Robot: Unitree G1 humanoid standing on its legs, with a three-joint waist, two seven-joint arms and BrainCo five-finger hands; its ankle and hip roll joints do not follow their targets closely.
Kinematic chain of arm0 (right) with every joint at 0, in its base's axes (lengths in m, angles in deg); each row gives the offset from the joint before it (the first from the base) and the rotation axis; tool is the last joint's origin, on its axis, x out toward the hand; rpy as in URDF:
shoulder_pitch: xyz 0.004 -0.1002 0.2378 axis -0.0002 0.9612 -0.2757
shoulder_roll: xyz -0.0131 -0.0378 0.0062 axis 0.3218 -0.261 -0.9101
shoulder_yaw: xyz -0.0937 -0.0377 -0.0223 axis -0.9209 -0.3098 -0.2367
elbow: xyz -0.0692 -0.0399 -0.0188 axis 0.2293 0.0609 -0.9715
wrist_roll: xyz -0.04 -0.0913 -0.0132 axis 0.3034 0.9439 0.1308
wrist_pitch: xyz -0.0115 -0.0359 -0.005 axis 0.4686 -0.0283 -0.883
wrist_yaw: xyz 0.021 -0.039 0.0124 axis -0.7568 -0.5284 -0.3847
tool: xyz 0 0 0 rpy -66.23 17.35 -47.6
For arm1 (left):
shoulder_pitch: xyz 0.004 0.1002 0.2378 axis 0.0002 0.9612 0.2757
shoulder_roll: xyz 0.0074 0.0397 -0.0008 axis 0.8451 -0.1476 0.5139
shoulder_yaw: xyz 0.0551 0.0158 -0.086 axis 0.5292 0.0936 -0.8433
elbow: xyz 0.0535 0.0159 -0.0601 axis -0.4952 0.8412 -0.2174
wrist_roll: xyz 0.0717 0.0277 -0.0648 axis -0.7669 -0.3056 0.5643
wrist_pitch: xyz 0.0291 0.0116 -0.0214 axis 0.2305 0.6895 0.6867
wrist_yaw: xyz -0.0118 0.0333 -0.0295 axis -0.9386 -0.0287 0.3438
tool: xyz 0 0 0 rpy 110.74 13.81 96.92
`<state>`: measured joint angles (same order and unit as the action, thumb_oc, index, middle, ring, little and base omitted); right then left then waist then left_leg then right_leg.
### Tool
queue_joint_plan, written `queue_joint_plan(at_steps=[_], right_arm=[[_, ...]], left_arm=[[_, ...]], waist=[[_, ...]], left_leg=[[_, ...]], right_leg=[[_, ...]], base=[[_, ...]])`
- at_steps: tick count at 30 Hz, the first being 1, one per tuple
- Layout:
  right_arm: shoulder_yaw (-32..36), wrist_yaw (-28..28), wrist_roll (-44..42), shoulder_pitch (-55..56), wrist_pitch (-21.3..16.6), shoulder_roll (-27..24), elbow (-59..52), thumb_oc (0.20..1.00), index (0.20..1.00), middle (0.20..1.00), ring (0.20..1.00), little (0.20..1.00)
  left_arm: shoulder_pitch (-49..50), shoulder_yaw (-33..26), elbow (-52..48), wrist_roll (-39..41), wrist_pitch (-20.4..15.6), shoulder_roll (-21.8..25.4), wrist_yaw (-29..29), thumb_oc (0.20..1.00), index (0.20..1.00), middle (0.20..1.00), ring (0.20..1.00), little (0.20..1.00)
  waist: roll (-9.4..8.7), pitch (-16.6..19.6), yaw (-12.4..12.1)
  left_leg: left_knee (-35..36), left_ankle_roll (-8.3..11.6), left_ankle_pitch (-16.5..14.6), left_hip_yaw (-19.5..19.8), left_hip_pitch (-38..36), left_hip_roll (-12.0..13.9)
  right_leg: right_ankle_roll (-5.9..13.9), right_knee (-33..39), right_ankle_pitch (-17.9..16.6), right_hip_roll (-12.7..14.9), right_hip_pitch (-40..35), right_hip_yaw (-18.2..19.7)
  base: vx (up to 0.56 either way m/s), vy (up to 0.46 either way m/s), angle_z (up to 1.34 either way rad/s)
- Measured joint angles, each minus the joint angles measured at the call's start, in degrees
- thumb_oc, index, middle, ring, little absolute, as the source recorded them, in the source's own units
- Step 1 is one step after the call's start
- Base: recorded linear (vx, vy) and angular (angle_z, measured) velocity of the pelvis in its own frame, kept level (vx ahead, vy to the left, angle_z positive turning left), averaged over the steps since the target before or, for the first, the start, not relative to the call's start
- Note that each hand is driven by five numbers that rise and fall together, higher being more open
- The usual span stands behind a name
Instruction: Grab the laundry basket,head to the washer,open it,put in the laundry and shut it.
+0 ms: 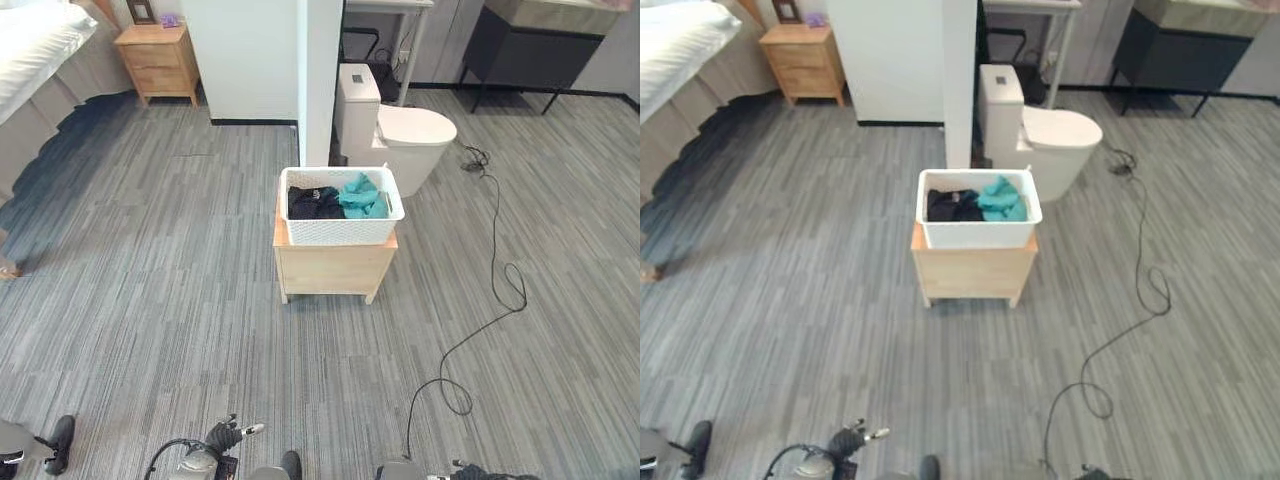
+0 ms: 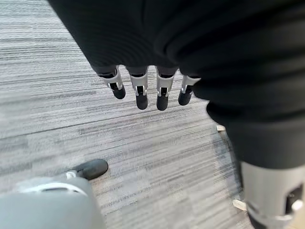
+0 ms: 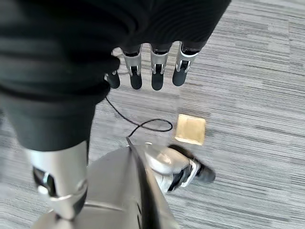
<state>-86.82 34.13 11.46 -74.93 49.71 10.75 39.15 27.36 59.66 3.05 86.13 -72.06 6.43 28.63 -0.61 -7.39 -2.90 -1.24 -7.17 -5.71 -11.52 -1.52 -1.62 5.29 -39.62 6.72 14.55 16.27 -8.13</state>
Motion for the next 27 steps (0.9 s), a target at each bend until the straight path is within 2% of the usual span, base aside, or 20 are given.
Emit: queue_joint_plan(at_steps=[2, 3, 5, 7, 9, 10, 12, 13, 14, 17, 18, 19, 20, 21, 22, 23, 24, 25, 26, 27], right_arm=[[-0.4, 0.1, -0.1, 0.7, 0.1, 0.3, -0.6, 1.000, 1.000, 1.000, 1.000, 1.000], [-0.5, 0.1, -0.2, 1.6, 0.3, 0.9, -0.3, 1.000, 1.000, 1.000, 1.000, 1.000], [-0.6, 0.1, -0.3, 2.6, 0.4, 1.7, -0.3, 1.000, 1.000, 1.000, 1.000, 1.000], [1.1, -0.2, -0.9, 3.4, 0.5, 2.6, 0.9, 1.000, 1.000, 1.000, 1.000, 1.000], [3.6, -0.5, -2.0, 3.5, 0.6, 2.9, 2.0, 1.000, 1.000, 1.000, 1.000, 1.000], [5.5, -0.8, -3.2, 4.8, 0.5, 2.9, 2.1, 1.000, 1.000, 1.000, 1.000, 1.000], [6.8, -1.0, -4.4, 4.9, 0.6, 2.5, 2.1, 1.000, 1.000, 1.000, 1.000, 1.000], [7.5, -0.8, -4.9, 5.4, 0.5, 0.9, 1.9, 1.000, 1.000, 1.000, 1.000, 1.000], [7.9, -1.0, -5.0, 4.9, 0.5, 0.3, 1.2, 1.000, 1.000, 1.000, 1.000, 1.000], [10.1, -0.7, -5.1, 8.1, 0.8, -4.6, -16.5, 1.000, 1.000, 1.000, 1.000, 1.000], [11.4, -0.7, -4.5, 8.4, 1.0, -6.3, -22.4, 1.000, 1.000, 1.000, 1.000, 1.000], [12.8, -0.7, -3.6, 10.7, 1.2, -8.6, -30.8, 1.000, 1.000, 1.000, 1.000, 1.000], [13.6, -0.3, -3.2, 10.4, 0.5, -10.2, -33.0, 1.000, 1.000, 1.000, 1.000, 1.000], [14.9, 0.2, -2.1, 10.4, 1.0, -11.9, -36.9, 1.000, 1.000, 1.000, 1.000, 1.000], [16.1, 0.8, -1.6, 10.2, 1.9, -13.6, -41.1, 1.000, 1.000, 1.000, 1.000, 1.000], [16.3, 1.1, -1.1, 9.9, 1.7, -14.0, -42.7, 1.000, 1.000, 1.000, 1.000, 1.000], [16.4, 1.6, -0.7, 9.2, 1.7, -13.9, -43.4, 1.000, 1.000, 1.000, 1.000, 1.000], [16.4, 1.6, -0.6, 9.3, 1.7, -14.0, -43.7, 1.000, 1.000, 1.000, 1.000, 1.000], [15.9, 1.6, -0.2, 8.7, 2.6, -13.8, -45.4, 1.000, 1.000, 1.000, 1.000, 1.000], [15.8, 1.6, 0.5, 8.8, 3.1, -13.6, -47.1, 1.000, 1.000, 1.000, 1.000, 1.000]], left_arm=[[-0.3, -0.2, 0.9, 0.0, -0.1, -0.4, 0.1, 1.000, 1.000, 1.000, 1.000, 1.000], [-1.3, -0.2, 2.1, 0.0, -0.2, -1.0, 0.0, 1.000, 1.000, 1.000, 1.000, 1.000], [-1.6, -0.6, 2.2, -0.1, -0.2, -1.1, -0.1, 1.000, 1.000, 1.000, 1.000, 1.000], [-2.0, -0.7, 2.6, -1.8, -0.4, -1.3, -0.1, 1.000, 1.000, 1.000, 1.000, 1.000], [-1.7, -0.7, 2.9, -2.2, -0.4, -1.4, -0.1, 1.000, 1.000, 1.000, 1.000, 1.000], [-0.9, -0.6, 3.1, -2.3, -0.4, -1.5, -0.1, 1.000, 1.000, 1.000, 1.000, 1.000], [0.0, -0.9, 2.8, -2.4, -0.4, -1.9, -0.2, 1.000, 1.000, 1.000, 1.000, 1.000], [0.6, -1.0, 1.9, -3.4, -0.5, -3.0, -0.2, 1.000, 1.000, 1.000, 1.000, 1.000], [0.8, -1.1, 0.4, -3.6, -0.4, -3.2, -0.1, 1.000, 1.000, 1.000, 1.000, 1.000], [3.5, -6.6, -14.4, -2.4, -0.1, -3.1, -0.3, 1.000, 1.000, 1.000, 1.000, 1.000], [3.0, -8.7, -17.7, -1.3, 0.0, -3.1, -0.5, 1.000, 1.000, 1.000, 1.000, 1.000], [3.2, -12.2, -22.3, -0.6, -0.1, -2.7, -1.3, 1.000, 1.000, 1.000, 1.000, 1.000], [2.7, -13.0, -23.6, 0.1, -0.5, -2.0, -1.9, 1.000, 1.000, 1.000, 1.000, 1.000], [2.5, -14.1, -24.8, 0.6, 0.2, -0.3, -2.4, 1.000, 1.000, 1.000, 1.000, 1.000], [1.6, -14.9, -26.6, 0.7, 0.9, 1.1, -3.3, 1.000, 1.000, 1.000, 1.000, 1.000], [1.6, -15.6, -27.6, 0.8, 1.2, 1.9, -4.0, 1.000, 1.000, 1.000, 1.000, 1.000], [1.2, -15.8, -27.6, 1.0, 1.5, 2.6, -4.4, 1.000, 1.000, 1.000, 1.000, 1.000], [1.1, -15.8, -27.5, 1.0, 1.7, 2.8, -4.5, 1.000, 1.000, 1.000, 1.000, 1.000], [0.2, -15.7, -28.0, 1.3, 2.1, 2.9, -5.2, 1.000, 1.000, 1.000, 1.000, 1.000], [0.1, -15.4, -28.0, 1.4, 2.6, 2.8, -5.7, 1.000, 1.000, 1.000, 1.000, 1.000]], waist=[[0.91, -0.7, 1.7], [0.92, -0.9, 2.6], [0.10, -1.2, 3.2], [-0.46, -1.4, 4.4], [-1.21, -1.1, 5.3], [-1.30, -1.1, 5.7], [-0.16, -0.9, 5.8], [2.46, 0.2, 6.4], [3.13, 0.1, 6.4], [2.58, 0.1, 6.9], [3.19, 1.0, 6.9], [2.40, 1.0, 6.9], [2.00, 1.5, 6.9], [0.96, 1.8, 6.9], [0.27, 2.0, 6.3], [-1.09, 1.8, 5.6], [-2.13, 1.8, 5.5], [-3.05, 1.8, 5.7], [-4.52, 1.3, 5.3], [-5.18, 1.1, 5.1]], left_leg=[[1.3, 1.66, 0.3, 1.2, -2.7, 0.0], [1.9, 2.49, -0.1, 1.9, -4.2, -0.3], [2.3, 3.50, -0.6, 3.2, -5.6, -1.0], [3.3, 4.48, -1.6, 6.0, -7.2, -1.0], [3.8, 5.07, -2.3, 7.3, -8.6, -0.9], [5.5, 6.61, -3.7, 8.5, -11.9, -0.1], [6.0, 7.46, -5.3, 9.5, -14.0, 1.9], [3.9, 9.21, -5.5, 8.6, -14.3, 5.1], [2.6, 10.68, -4.5, 8.3, -14.4, 5.9], [-4.8, 14.45, -1.3, 10.2, -13.5, 9.1], [-6.9, 14.93, -0.1, 11.0, -13.1, 10.0], [-11.7, 16.02, 0.2, 11.6, -11.5, 11.0], [-14.1, 16.57, 1.6, 12.0, -10.4, 11.3], [-20.4, 16.86, 2.6, 14.1, -7.7, 11.7], [-28.8, 15.19, 6.0, 16.0, -3.7, 11.5], [-32.7, 15.01, 5.3, 16.3, -1.3, 11.4], [-34.1, 14.95, 4.1, 16.8, 0.9, 10.8], [-34.6, 14.54, 3.6, 16.9, 2.2, 10.3], [-32.0, 12.68, 1.7, 17.0, 7.1, 9.9], [-26.8, 12.05, 1.3, 16.4, 7.8, 9.8]], right_leg=[[-0.69, 10.6, 0.2, -1.6, 0.3, -2.3], [0.22, 18.9, -1.5, -2.5, 0.5, -1.8], [1.56, 24.2, -5.3, -2.6, 2.4, -1.5], [2.82, 32.8, -10.4, -3.2, 3.1, 2.4], [3.19, 38.0, -12.6, -3.0, 2.6, 4.7], [2.80, 39.8, -12.9, -2.7, 1.5, 4.9], [4.37, 38.8, -17.3, -3.8, 0.1, 4.1], [1.60, 36.6, -18.4, -7.1, -0.6, 2.9], [1.43, 36.6, -17.9, -7.8, -1.4, 2.8], [-0.87, 36.5, -14.7, -10.4, -5.8, 1.6], [-1.02, 36.3, -13.2, -11.9, -6.5, 1.1], [-1.62, 36.6, -12.6, -12.8, -7.4, 1.4], [-2.54, 36.7, -12.4, -13.7, -7.7, 1.3], [-3.98, 36.8, -11.7, -14.3, -8.7, 1.4], [-6.63, 37.3, -11.2, -15.3, -9.7, 2.1], [-7.56, 38.0, -11.5, -15.5, -10.4, 2.7], [-8.42, 38.7, -11.3, -15.3, -11.2, 2.9], [-7.98, 38.9, -11.7, -15.1, -11.6, 2.7], [-8.95, 41.0, -10.6, -15.1, -13.7, 2.8], [-8.80, 42.6, -10.7, -14.9, -14.6, 3.0]], base=[[0.31, -0.080, 0.27], [0.24, -0.082, 0.37], [0.39, -0.146, 0.51], [0.33, -0.130, 0.63], [0.33, -0.171, 0.50], [0.35, -0.200, 0.42], [0.29, -0.196, 0.33], [0.33, -0.254, 0.24], [0.51, -0.452, 0.16], [0.22, -0.261, -0.01], [0.25, -0.376, -0.06], [0.09, -0.188, -0.18], [0.17, -0.342, -0.15], [0.10, -0.194, -0.17], [0.11, -0.190, -0.27], [0.07, -0.054, -0.33], [0.09, -0.024, -0.17], [0.22, 0.046, 0.10], [0.18, 0.064, 0.07], [0.17, 0.119, -0.03]])
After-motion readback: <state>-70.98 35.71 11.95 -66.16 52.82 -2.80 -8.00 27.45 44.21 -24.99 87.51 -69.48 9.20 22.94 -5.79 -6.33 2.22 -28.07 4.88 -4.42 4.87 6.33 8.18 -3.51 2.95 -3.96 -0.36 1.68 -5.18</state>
